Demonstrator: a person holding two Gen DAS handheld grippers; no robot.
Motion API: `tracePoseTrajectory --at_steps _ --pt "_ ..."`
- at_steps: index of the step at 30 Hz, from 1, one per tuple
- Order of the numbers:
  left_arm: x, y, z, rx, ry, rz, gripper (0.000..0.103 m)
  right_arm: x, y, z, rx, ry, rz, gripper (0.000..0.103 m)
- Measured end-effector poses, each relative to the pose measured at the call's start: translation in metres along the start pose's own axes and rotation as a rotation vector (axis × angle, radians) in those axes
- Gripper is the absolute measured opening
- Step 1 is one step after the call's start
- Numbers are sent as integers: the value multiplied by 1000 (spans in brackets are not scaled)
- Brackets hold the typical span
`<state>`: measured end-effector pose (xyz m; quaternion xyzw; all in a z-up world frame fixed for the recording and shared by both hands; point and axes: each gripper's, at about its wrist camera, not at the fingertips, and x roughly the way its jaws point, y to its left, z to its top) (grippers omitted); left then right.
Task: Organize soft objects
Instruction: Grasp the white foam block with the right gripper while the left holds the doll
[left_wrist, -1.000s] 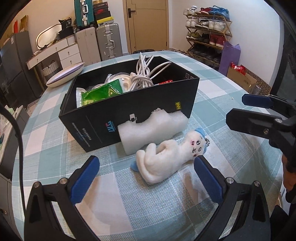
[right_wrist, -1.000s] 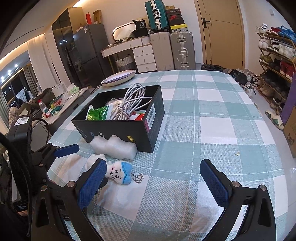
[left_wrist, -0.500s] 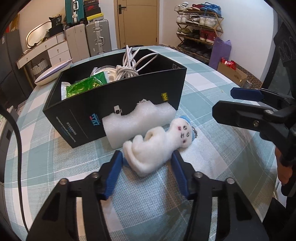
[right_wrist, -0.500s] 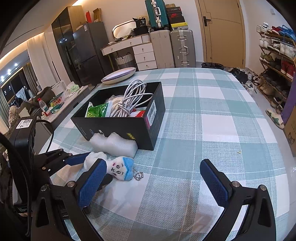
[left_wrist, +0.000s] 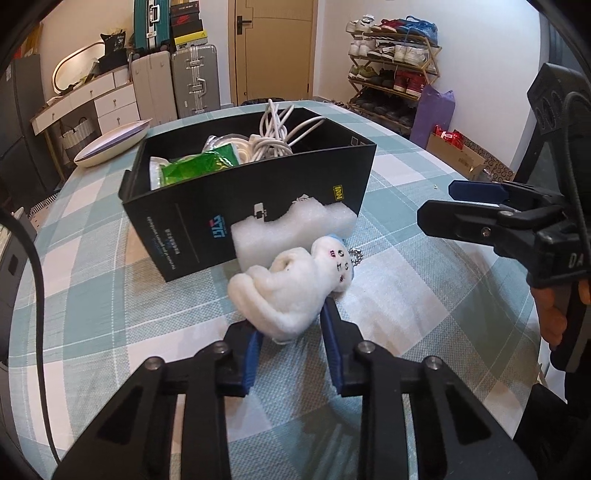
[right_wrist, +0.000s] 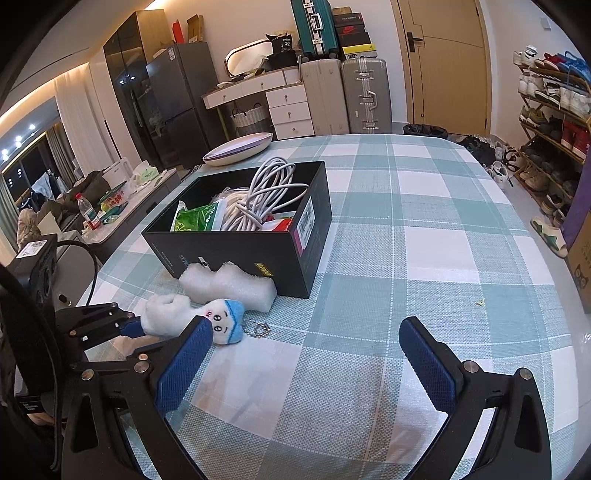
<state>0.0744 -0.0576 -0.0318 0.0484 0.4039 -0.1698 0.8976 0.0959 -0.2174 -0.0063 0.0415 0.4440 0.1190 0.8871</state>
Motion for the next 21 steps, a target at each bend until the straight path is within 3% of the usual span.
tracePoseTrajectory --at_steps 10,12,14,21 --pt "-7 22 -14 -1 30 24 30 8 8 -2 -17 15 0 102" --pt "-7 27 -14 -10 34 23 36 10 10 -3 -22 19 2 102" --pt "-8 27 -14 -9 38 33 57 11 11 -3 -25 22 2 102" --pt "-3 31 -9 -27 43 46 58 16 15 -4 -33 30 3 102"
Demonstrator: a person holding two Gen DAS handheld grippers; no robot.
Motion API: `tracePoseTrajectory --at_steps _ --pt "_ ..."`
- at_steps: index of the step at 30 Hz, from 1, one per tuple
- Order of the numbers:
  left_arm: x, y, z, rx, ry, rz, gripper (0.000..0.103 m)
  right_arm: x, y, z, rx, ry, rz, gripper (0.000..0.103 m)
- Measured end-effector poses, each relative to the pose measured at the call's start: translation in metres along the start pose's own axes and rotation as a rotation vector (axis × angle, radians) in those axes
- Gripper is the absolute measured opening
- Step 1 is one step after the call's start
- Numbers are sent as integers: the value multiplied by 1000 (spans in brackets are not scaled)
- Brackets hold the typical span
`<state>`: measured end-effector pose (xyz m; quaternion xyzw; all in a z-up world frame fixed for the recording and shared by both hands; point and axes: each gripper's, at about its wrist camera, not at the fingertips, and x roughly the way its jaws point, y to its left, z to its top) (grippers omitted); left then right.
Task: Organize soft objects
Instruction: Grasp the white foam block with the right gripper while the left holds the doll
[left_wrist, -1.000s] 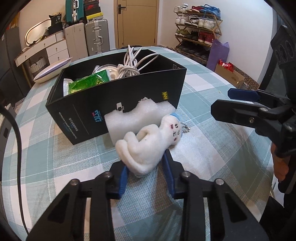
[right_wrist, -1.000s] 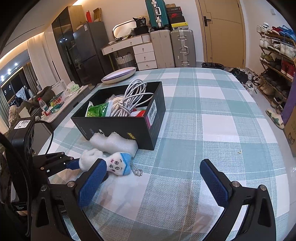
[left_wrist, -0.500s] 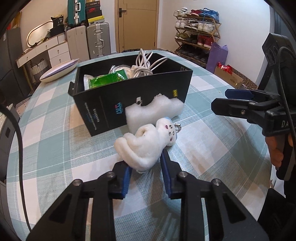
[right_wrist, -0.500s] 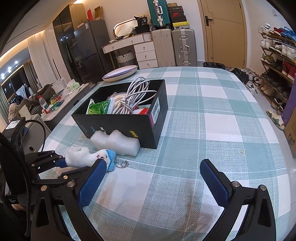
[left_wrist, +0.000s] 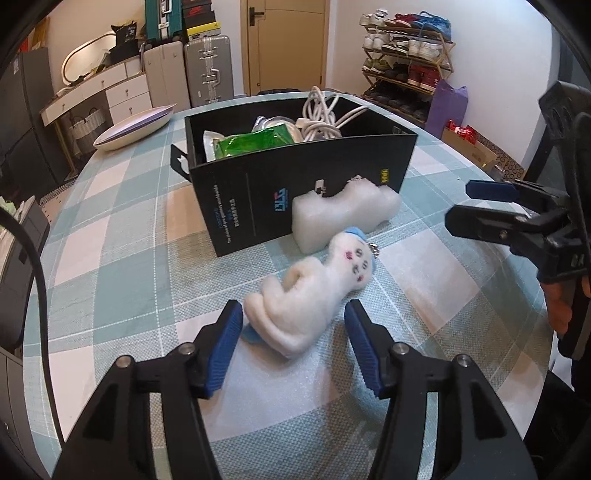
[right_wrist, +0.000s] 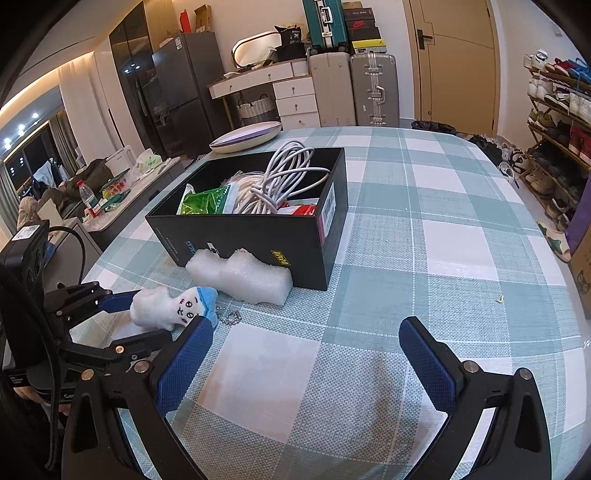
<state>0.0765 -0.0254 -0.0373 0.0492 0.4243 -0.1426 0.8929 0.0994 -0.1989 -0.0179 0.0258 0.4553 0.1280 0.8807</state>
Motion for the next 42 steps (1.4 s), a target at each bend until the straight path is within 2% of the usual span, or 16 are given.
tracePoseTrajectory --at_steps 12,17,22,24,25,26,29,35,42 --pt "6 8 8 -26 19 -30 61 8 4 -1 -12 20 2 102" --pt "5 12 9 -46 5 -39 74 10 6 -1 -20 25 5 102" --pt "4 13 11 -44 -13 -46 75 13 7 0 -22 29 9 102" --pt "3 12 10 -38 -22 -64 74 16 7 2 -22 33 10 102" --pt "2 12 9 -33 -28 -74 69 16 8 2 -23 35 11 102" --pt "1 12 9 -30 -33 -84 58 17 9 3 -25 37 12 102" --pt "-1 12 8 -27 -36 -119 44 19 13 6 -31 40 13 102" --pt "-11 14 5 -23 -60 -134 39 27 22 13 -37 44 10 102" --pt "-23 22 0 -23 -79 -133 38 38 32 21 -9 49 23 102"
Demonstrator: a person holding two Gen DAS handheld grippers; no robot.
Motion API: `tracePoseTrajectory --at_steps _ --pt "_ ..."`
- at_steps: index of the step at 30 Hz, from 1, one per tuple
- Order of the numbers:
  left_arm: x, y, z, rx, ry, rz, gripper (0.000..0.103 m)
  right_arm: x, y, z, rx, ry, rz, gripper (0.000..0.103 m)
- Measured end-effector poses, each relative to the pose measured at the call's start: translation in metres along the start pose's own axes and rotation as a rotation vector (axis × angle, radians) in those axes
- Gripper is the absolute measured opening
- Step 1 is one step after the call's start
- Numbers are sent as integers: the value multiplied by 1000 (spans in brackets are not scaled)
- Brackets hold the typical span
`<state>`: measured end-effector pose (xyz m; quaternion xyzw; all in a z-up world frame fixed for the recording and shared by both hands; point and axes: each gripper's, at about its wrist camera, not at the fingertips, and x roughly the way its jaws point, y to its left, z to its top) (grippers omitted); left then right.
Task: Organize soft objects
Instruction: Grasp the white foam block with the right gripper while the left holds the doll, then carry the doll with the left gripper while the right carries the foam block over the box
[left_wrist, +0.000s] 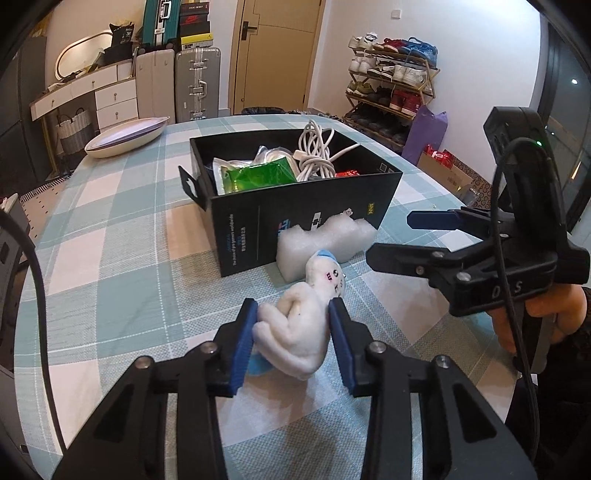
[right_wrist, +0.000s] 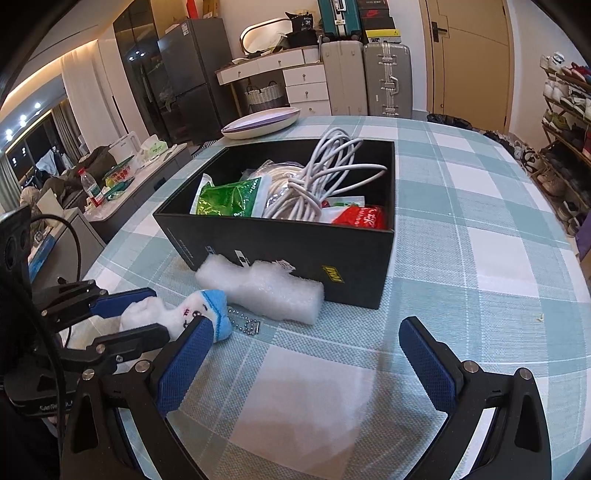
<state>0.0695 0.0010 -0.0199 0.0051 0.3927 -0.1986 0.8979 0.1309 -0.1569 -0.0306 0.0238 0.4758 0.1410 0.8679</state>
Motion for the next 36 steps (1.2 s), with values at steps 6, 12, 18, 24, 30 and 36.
tracePoseTrajectory --at_steps 6,12,18,24,30,36 --pt "-2 10 -4 -15 12 10 38 11 4 7 37 10 9 93" --pt "-7 14 -4 -16 -2 12 38 21 4 10 81 22 39 81" --pt "-7 15 -4 -14 -2 12 38 24 4 8 90 27 77 64" --pt "-5 13 -4 -11 -3 18 38 17 9 3 60 2 73 54" --pt "-9 8 -1 -1 -13 13 38 5 5 0 54 -35 63 53" --pt "-11 4 0 5 -22 14 38 -10 -7 -7 64 -61 41 53"
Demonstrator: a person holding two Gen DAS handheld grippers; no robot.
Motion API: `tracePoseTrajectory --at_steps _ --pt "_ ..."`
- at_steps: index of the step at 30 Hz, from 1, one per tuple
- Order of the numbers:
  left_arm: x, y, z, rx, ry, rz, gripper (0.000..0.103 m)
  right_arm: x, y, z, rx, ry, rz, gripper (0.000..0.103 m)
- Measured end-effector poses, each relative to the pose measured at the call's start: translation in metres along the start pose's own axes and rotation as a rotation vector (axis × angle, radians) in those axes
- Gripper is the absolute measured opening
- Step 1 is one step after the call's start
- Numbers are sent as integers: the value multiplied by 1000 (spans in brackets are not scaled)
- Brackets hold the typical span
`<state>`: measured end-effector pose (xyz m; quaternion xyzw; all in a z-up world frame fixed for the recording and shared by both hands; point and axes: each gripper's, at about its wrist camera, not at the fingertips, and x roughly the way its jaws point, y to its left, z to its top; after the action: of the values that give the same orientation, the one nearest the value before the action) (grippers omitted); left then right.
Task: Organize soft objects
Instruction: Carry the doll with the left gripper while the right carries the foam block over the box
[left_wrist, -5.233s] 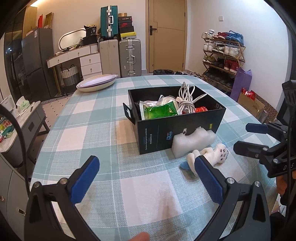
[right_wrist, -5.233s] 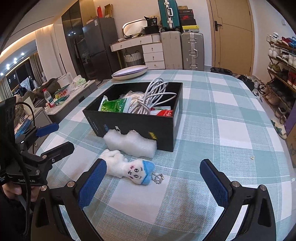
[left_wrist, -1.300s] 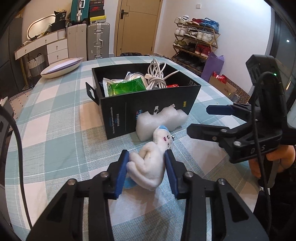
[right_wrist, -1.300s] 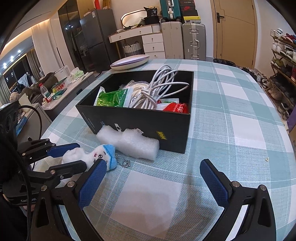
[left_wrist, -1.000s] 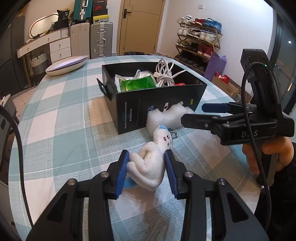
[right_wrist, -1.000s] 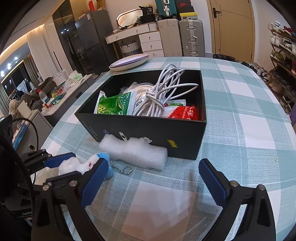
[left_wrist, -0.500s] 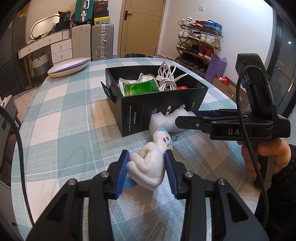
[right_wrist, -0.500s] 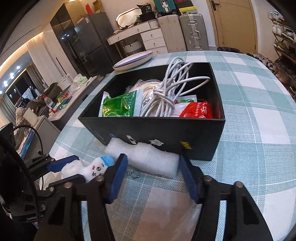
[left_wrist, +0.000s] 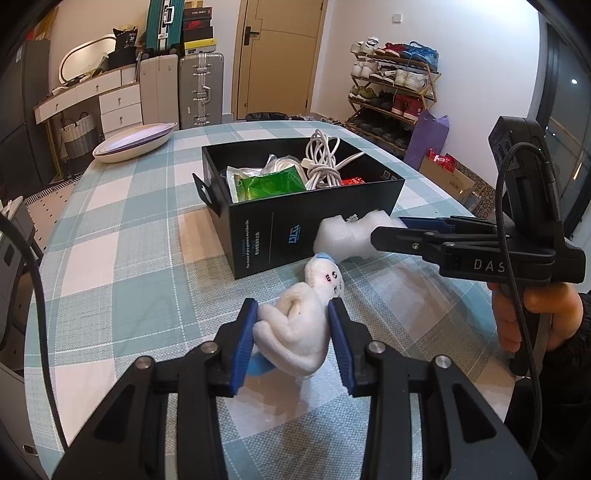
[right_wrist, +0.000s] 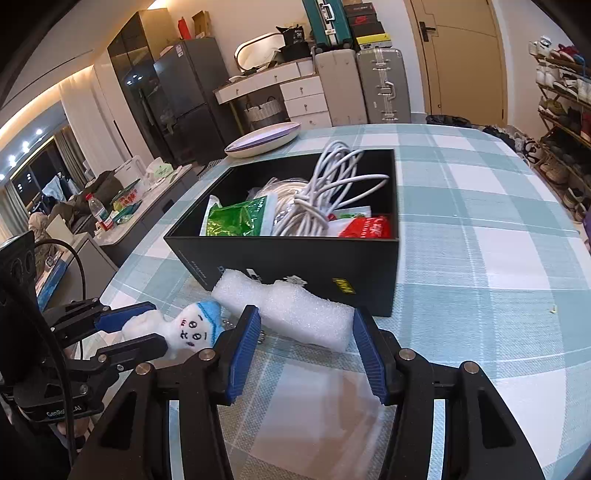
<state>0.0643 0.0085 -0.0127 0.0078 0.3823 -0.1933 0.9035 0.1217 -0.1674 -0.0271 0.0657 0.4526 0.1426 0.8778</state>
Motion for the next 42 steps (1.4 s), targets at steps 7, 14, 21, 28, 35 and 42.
tracePoseTrajectory --at_steps 7,14,21,28,35,42 --pt "-11 -6 3 12 -35 1 37 -23 -9 -6 4 -42 -10 53" --pt "-25 -11 10 17 -77 -1 37 -46 -8 -6 -9 -97 -14 53" --pt "-37 -9 22 8 -130 14 37 -66 -5 -2 -17 -147 -17 53" --pt "-40 -4 41 15 -167 48 37 -73 -7 8 -34 -173 -41 53" --pt "-36 1 66 22 -204 65 37 -73 -4 24 -60 -188 -56 53" --pt "-27 8 89 28 -227 94 37 -65 -1 39 -89 -181 -65 53"
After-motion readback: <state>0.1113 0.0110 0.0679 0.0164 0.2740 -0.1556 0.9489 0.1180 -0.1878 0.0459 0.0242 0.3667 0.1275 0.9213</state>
